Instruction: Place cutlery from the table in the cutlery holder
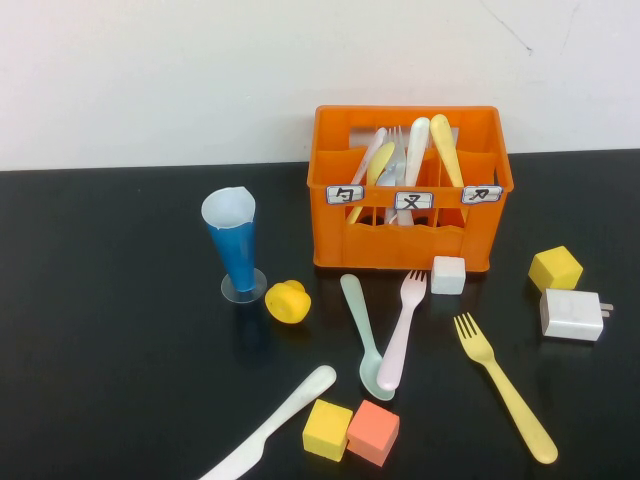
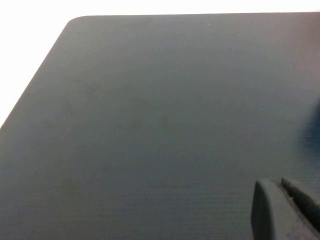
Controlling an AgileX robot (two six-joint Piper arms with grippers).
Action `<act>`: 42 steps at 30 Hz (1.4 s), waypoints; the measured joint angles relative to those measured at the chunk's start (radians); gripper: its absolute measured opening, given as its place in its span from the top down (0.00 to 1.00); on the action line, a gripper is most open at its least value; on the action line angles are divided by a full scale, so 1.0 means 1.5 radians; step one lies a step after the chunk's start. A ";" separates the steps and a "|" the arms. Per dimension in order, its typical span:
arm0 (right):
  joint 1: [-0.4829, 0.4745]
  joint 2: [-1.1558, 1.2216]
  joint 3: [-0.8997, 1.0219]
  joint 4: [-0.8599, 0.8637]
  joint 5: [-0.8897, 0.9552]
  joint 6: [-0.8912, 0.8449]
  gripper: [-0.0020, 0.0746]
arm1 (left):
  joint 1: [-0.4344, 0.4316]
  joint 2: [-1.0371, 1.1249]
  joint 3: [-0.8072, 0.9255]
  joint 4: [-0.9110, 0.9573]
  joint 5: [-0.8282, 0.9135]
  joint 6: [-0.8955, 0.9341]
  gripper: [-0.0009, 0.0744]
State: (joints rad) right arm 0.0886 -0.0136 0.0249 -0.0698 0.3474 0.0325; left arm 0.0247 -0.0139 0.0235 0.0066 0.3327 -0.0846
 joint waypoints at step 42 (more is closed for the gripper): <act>0.000 0.000 0.000 0.001 0.000 0.000 0.98 | 0.000 0.000 0.004 -0.054 -0.419 -0.207 0.99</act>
State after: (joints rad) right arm 0.0886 -0.0136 0.0249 -0.0690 0.3474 0.0325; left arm 0.0247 -0.0139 0.0290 -0.0737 -0.2959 -0.3948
